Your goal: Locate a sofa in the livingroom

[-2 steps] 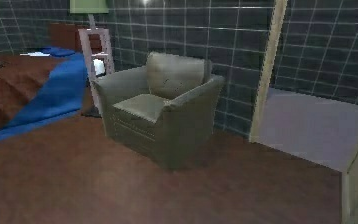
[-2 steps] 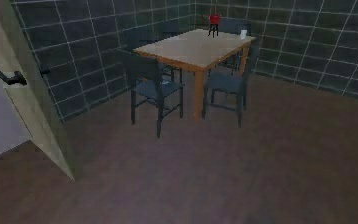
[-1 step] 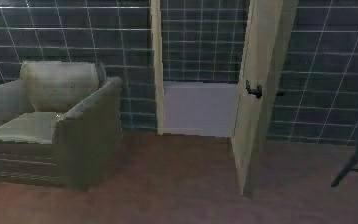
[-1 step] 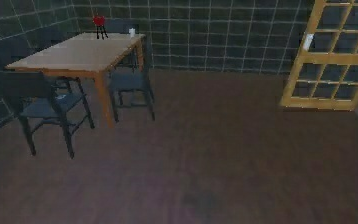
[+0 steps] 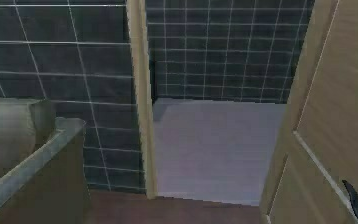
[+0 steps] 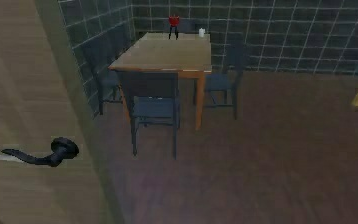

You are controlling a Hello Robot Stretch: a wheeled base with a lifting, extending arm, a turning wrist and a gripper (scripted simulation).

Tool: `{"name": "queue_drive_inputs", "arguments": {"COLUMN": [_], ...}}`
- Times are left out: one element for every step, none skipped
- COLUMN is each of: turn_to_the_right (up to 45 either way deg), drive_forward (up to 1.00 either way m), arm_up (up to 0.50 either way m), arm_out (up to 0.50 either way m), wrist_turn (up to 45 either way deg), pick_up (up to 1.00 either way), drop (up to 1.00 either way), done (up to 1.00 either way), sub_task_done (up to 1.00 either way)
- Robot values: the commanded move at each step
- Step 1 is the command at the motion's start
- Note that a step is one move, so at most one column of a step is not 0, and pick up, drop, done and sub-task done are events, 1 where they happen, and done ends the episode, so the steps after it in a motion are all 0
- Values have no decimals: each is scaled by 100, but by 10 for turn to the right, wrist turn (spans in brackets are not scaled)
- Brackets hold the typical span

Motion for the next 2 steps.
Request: {"name": "queue_drive_inputs", "arguments": {"turn_to_the_right": [90,0], "drive_forward": [0,100], "arm_up": [0,0], "arm_out": [0,0], "wrist_turn": [0,0], "pick_up": [0,0], "drop": [0,0], "done": [0,0], "sub_task_done": [0,0]}}
